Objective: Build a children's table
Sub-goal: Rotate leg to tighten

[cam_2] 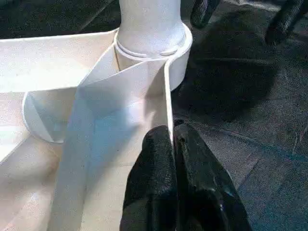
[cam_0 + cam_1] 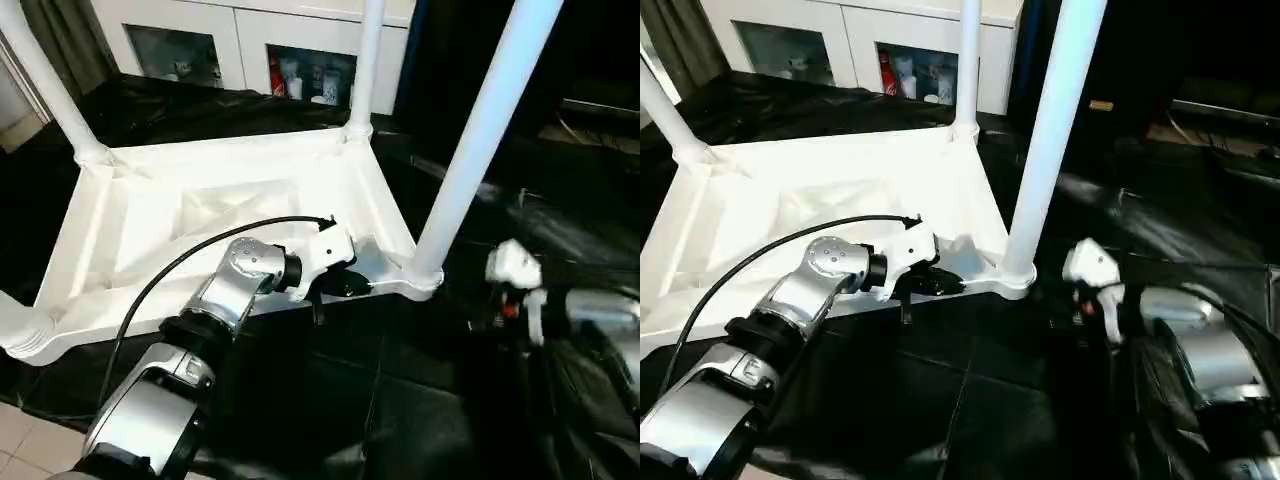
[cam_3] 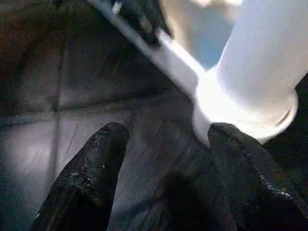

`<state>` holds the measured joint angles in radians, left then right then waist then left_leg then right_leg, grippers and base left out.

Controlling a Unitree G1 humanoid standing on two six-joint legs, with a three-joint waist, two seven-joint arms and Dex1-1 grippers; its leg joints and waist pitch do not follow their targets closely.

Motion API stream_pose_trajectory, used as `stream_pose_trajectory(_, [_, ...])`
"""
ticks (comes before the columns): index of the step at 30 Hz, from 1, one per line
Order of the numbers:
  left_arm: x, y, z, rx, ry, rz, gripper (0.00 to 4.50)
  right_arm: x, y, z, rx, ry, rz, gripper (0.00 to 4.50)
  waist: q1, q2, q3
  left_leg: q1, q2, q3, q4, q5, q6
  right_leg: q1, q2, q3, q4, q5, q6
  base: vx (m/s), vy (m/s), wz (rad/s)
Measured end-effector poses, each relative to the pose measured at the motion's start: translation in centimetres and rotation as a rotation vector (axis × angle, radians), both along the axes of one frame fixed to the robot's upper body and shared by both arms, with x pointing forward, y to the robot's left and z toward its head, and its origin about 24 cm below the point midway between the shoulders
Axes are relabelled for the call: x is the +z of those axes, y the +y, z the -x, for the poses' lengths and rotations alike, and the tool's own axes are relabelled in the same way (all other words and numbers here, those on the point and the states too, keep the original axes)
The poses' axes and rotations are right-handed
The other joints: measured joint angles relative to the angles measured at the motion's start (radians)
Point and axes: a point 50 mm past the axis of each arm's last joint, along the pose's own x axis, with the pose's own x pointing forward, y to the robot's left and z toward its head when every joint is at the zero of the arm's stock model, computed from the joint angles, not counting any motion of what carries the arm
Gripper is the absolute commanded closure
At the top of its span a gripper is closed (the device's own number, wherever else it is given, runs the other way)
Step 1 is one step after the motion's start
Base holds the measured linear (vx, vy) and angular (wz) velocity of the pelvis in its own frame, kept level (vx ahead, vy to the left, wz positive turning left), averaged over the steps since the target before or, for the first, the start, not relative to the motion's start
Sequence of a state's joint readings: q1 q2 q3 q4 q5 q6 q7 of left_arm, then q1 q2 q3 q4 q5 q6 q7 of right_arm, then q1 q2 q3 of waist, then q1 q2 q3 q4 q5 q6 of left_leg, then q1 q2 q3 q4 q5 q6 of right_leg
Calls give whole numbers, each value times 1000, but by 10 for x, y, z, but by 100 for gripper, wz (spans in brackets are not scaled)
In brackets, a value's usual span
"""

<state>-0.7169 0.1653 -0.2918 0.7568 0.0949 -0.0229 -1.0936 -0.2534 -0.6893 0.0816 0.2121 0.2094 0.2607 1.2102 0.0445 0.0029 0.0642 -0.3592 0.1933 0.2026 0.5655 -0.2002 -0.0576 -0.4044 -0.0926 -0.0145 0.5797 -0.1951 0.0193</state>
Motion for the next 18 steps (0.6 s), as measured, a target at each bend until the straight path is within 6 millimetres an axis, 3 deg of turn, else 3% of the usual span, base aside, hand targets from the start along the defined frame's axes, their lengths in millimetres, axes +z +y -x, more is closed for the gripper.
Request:
stream_pose_trajectory(3, [0,0,1,-12,-18,7,450,2,-4,8,8,20,-14,156,1,-2,1,0,1,0,-1,0,0,0,0,-1,0,0,0,0,0,0])
stream_pose_trajectory(5, [-1,-1,2,-2,-28,27,450,3,3,12,25,25,-63,156,2,-1,1,0,1,0,-1,0,0,-1,1,-1,2,0,0,0,0,0])
stream_pose_trajectory(7, [-1,-1,2,16,-14,53,405,5,16,13,48,19,-129,145,3,-1,1,-2,2,0,3,0,0,-3,1,-1,6,0,0,0,0,0])
stream_pose_trajectory(9, [0,-1,3,39,2,100,394,6,24,13,62,18,-172,145,3,0,0,-6,2,0,7,0,0,-7,0,0,10,0,0,0,0,0])
stream_pose_trajectory(12, [4,2,4,90,26,178,371,9,37,15,94,26,-234,145,8,-18,12,-15,5,-1,15,0,0,-15,2,-1,16,0,0,0,0,0])
stream_pose_trajectory(15, [13,16,0,162,18,208,347,6,49,17,110,37,-273,145,9,-20,13,-18,6,-1,20,-1,2,-16,2,-1,17,1,-1,0,0,0])
stream_pose_trajectory(18, [28,42,-1,209,-1,211,314,1,64,13,63,15,-316,145,3,-20,13,-17,6,-1,21,-1,2,-15,2,-1,19,1,-2,0,0,0])
